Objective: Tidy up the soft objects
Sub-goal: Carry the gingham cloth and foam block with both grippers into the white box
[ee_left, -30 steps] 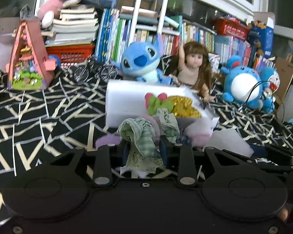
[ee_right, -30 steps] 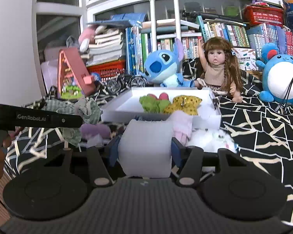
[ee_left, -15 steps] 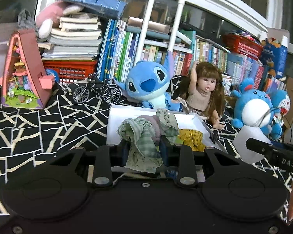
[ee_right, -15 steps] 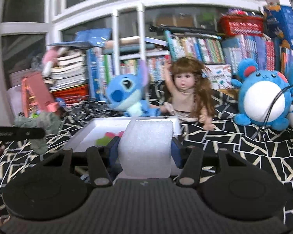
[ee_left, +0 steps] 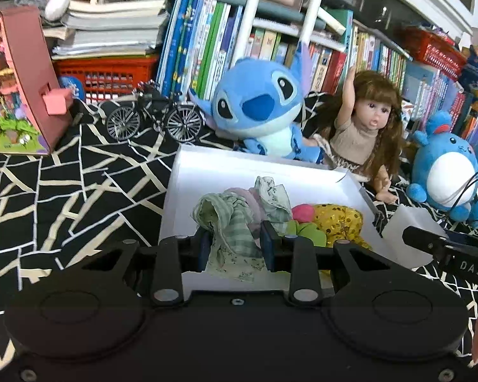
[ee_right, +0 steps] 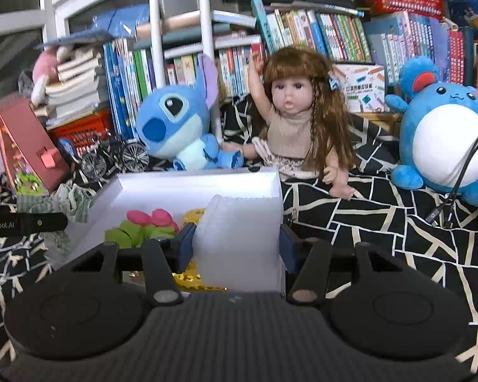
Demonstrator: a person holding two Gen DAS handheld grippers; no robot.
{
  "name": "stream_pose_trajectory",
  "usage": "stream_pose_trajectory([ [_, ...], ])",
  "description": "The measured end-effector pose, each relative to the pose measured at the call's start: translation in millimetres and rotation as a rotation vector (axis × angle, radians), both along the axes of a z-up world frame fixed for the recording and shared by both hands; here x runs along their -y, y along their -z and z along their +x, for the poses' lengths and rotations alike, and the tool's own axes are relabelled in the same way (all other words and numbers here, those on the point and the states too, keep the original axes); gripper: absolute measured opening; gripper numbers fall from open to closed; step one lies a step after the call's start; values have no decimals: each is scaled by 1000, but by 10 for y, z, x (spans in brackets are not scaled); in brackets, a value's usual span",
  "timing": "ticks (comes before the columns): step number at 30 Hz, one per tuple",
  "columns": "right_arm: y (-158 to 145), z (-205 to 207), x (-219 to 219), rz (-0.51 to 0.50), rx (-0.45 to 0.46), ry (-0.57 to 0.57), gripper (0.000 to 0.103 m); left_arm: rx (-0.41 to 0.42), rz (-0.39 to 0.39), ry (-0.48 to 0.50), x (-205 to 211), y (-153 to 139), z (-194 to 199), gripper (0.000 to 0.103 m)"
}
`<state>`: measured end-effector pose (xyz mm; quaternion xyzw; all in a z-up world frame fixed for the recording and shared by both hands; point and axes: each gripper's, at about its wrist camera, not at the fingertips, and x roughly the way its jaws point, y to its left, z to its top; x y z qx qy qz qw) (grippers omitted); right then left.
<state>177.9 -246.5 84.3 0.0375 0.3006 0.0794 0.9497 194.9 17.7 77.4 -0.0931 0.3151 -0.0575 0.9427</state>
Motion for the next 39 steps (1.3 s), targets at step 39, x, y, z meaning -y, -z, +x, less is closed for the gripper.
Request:
stream_pose_trajectory([
  [39,388,354,-150,5,-79,-18,59,-105,17,0,131,476,402,33],
])
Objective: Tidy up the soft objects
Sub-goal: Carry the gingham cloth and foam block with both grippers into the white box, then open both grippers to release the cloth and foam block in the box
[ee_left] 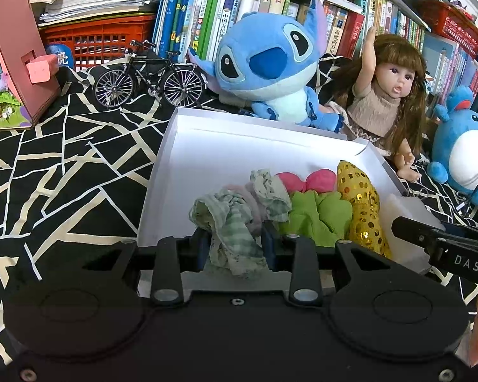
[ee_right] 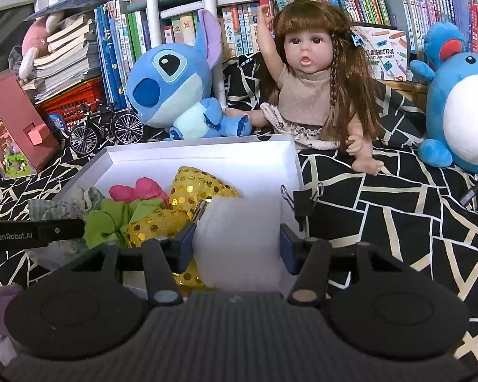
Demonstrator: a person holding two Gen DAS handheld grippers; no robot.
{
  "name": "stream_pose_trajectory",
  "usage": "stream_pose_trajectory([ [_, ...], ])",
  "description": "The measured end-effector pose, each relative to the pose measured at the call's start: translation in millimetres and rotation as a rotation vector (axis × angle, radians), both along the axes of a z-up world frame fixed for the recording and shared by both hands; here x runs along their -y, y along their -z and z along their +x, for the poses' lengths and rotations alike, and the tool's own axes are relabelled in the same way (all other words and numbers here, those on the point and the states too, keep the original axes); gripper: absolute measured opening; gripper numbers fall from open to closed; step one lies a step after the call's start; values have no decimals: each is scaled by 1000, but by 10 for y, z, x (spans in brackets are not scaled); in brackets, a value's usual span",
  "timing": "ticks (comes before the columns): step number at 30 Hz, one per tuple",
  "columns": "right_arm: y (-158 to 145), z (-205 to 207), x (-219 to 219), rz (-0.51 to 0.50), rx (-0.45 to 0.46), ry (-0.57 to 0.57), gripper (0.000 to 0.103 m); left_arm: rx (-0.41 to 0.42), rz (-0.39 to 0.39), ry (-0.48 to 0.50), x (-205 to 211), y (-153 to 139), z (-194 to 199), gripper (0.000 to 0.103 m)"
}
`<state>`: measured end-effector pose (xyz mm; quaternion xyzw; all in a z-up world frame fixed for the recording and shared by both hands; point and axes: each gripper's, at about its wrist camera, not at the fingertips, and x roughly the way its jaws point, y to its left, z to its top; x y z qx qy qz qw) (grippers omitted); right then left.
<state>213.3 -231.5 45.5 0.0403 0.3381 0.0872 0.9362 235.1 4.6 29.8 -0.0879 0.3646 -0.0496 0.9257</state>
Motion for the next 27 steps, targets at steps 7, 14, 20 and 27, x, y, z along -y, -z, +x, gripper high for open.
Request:
stream_pose_trajectory([
  [7,-11,-43,56,25,-2,11,71,14,17,3,17,-60,-70,40],
  [14,-90,-148,52,2,28,6,79,23,17,-5,-22,-117,-155,60],
  [20,-186,-284,61,-12,68,-4,85,32,-3,-7,-79,-181,-261,76],
  [27,-296,-480,84,12,107,-22,89,86,6,14,-80,-319,-499,83],
])
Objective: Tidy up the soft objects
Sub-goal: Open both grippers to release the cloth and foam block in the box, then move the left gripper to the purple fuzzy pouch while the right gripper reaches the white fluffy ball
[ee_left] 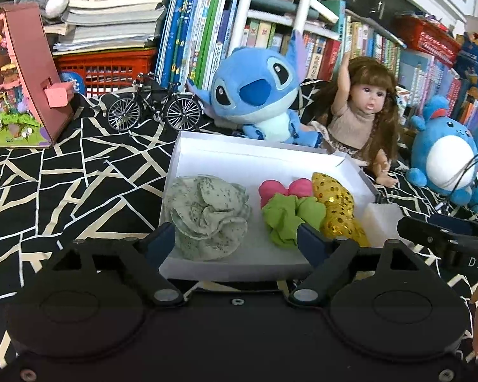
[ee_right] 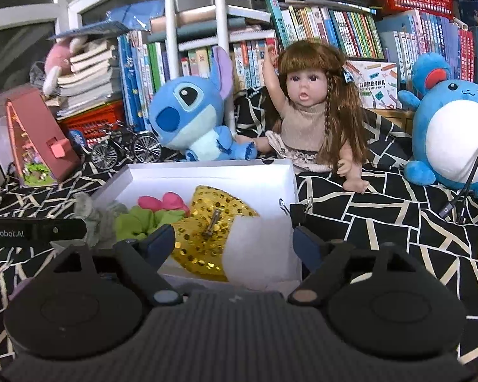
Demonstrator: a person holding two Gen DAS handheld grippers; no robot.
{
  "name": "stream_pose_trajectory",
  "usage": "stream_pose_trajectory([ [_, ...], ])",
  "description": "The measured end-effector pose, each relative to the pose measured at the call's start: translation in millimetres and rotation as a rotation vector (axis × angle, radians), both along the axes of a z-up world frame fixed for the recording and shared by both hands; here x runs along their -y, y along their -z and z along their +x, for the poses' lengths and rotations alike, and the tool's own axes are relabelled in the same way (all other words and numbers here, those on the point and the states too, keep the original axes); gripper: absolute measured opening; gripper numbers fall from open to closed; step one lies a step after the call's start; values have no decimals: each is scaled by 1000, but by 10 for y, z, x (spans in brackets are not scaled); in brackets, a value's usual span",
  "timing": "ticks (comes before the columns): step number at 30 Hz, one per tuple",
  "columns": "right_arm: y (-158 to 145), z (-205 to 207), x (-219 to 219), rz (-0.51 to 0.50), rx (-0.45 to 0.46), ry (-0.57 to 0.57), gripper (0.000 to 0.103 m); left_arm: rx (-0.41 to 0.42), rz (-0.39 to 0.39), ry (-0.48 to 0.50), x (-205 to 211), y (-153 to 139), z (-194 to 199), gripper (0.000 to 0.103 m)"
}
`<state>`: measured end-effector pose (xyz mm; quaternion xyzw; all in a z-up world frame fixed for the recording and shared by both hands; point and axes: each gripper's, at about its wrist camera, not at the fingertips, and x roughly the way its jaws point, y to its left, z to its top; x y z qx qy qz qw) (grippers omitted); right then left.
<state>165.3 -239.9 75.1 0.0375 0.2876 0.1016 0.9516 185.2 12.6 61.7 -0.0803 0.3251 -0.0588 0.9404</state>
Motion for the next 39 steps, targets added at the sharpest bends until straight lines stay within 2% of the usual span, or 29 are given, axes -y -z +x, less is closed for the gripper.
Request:
stream_pose_trajectory([
  [11,-68,-379,-18,-9,53,-39,103,44,3,20,-81,-83,-441,89],
  [17,-13,-513,-4,0,45,-42,103,62,-9,18,-139,-81,-600,92],
  [24,101,-632,21,3,26,-30,103,75,29,28,-126,-12,-763,93],
  [39,345,-829,151,33,-19,16,103,50,44,0,-225,219,-1022,94],
])
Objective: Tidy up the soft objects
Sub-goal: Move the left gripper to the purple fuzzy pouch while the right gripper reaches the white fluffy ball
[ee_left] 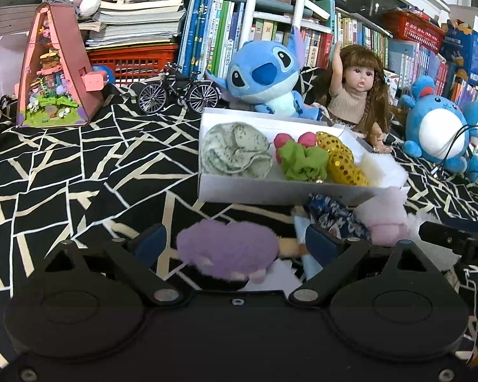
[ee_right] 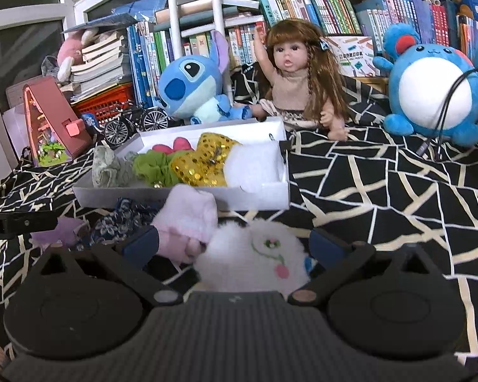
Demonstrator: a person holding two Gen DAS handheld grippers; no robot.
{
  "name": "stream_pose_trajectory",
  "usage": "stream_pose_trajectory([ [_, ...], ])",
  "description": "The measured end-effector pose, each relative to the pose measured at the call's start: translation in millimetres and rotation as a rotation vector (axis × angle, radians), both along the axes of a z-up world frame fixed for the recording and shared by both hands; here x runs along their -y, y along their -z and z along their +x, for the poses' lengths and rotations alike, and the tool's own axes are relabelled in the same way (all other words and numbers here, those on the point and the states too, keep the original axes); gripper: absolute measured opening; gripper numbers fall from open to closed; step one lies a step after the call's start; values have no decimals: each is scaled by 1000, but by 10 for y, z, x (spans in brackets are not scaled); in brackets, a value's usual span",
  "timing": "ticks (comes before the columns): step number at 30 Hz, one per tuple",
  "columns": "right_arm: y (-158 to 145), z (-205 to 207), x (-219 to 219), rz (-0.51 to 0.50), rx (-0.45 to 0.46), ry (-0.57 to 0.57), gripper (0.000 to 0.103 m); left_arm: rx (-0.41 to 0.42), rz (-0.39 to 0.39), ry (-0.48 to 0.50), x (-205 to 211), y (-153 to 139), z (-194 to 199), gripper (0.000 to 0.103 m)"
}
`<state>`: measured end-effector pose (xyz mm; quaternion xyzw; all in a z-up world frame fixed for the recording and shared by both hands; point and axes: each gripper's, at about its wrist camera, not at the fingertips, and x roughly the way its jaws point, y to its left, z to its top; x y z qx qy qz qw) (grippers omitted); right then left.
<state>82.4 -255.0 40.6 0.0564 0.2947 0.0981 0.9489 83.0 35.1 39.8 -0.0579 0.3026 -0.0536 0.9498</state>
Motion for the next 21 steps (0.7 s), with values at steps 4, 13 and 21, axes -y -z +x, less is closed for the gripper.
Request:
stream_pose_trajectory([
  [4,56,-33,14,-2,-5,11,103,-2,16,-5,-17,60,-67,94],
  [13,182,-74,-3,-15,-13,26,103,6,45,5,-1,139,-172,94],
  [21,266,-61,-19,-24,-25,37,103,12,57,-9,29,190,-142,94],
])
